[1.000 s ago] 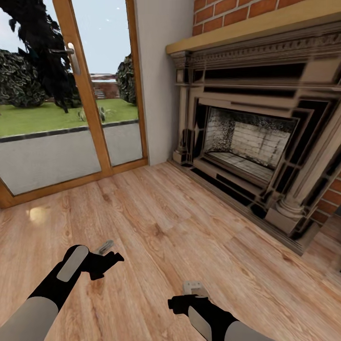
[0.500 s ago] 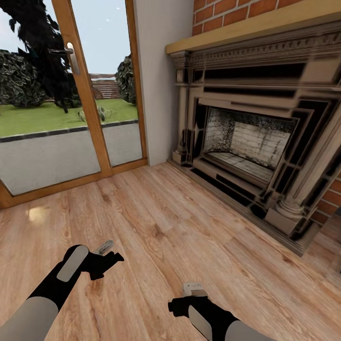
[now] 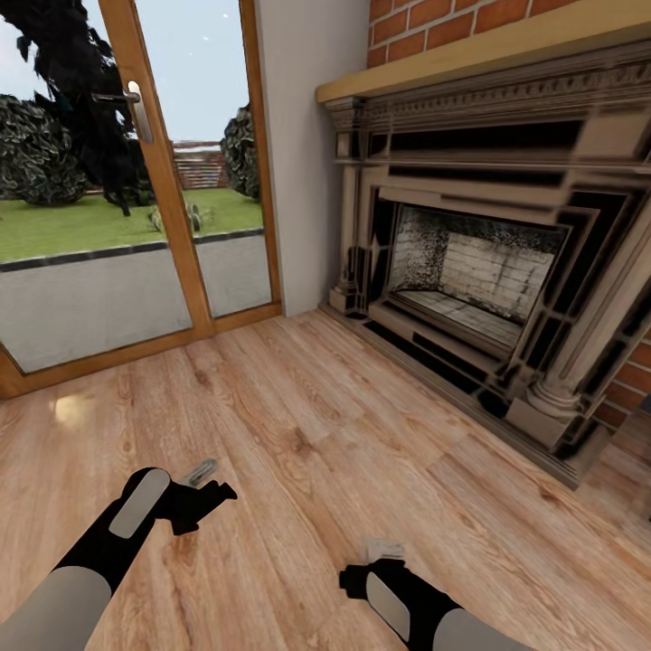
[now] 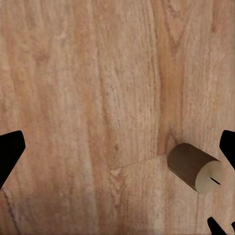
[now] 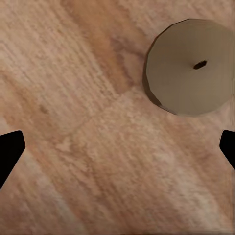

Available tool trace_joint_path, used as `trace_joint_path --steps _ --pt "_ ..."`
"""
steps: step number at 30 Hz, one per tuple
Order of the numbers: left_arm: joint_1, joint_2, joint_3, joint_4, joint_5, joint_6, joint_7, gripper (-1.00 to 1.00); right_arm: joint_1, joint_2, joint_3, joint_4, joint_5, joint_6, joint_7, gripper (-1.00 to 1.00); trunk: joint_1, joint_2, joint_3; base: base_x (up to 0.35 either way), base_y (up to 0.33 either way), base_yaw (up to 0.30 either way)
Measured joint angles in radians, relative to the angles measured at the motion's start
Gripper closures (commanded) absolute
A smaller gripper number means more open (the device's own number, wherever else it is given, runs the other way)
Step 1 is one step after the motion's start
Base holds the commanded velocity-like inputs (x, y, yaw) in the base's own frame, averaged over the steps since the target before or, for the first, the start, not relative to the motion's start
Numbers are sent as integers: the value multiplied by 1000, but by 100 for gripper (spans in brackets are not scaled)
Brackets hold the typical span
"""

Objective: Place each of the two pumpkins and all three candles from the living room inside a cabinet in the living room (use any cabinet), then make sure every cabinet is closed, and position the cauldron so it is next to a table in the living room.

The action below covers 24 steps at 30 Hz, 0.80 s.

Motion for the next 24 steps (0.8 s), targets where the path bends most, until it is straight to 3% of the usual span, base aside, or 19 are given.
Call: trace_joint_path --steps 6,11,18,24 --pt "0 0 -5 0 0 0 0 -100 0 -2 -6 9 0 0 -19 -100 0 0 0 0 0 0" --pt "0 0 -5 0 0 0 0 -100 0 -13 -7 12 -4 -13 -96 -100 0 0 0 0 0 0" --pt "0 3 -5 0 0 0 -1 -100 0 -61 -12 13 -8 -82 -115 -100 0 0 0 0 0 0" --pt "0 4 -5 0 0 0 -2 -100 -1 -93 -13 12 -2 -91 -118 -100 0 0 0 0 0 0"
